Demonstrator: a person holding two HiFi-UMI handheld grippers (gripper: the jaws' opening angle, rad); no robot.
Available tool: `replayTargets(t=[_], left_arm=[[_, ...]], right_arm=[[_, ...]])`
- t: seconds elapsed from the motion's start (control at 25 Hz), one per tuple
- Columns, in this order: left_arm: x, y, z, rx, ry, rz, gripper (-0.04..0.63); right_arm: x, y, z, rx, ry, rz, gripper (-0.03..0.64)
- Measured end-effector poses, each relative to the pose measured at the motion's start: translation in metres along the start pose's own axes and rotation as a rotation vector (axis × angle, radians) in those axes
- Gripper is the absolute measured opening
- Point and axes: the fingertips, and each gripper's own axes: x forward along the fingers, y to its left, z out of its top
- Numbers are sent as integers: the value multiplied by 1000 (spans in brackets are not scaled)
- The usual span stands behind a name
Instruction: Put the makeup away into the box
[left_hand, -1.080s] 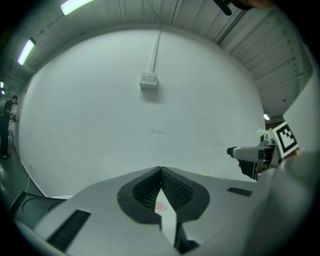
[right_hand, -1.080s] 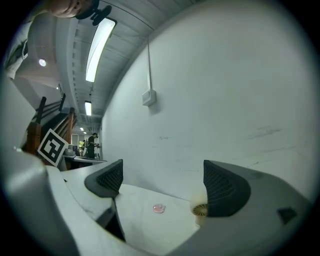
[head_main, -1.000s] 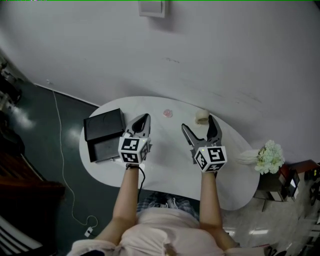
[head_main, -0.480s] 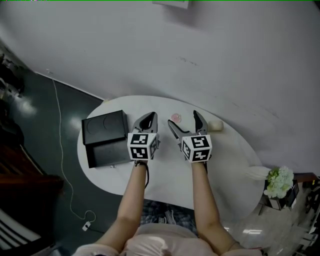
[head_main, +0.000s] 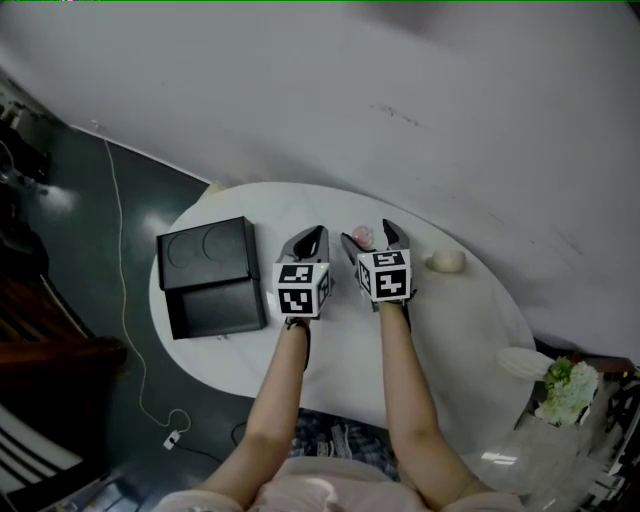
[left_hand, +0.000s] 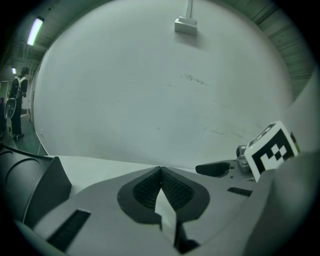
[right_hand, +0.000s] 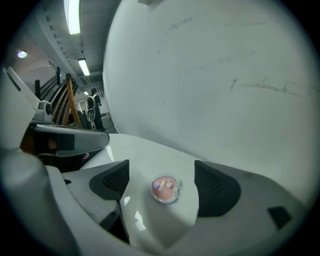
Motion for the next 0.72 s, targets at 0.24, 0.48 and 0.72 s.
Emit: replayTargets(t=[0.24, 0.48, 0.72], left_arm=[[5, 5, -20, -34, 33, 7, 26], [3, 10, -28, -55, 42, 8, 26], [3, 12, -29, -57, 39, 6, 26]], right_arm=[[17, 0, -31, -17, 122, 2, 360], [25, 0, -41, -32, 161, -9, 335], [26, 4, -42, -66, 179, -9, 244]])
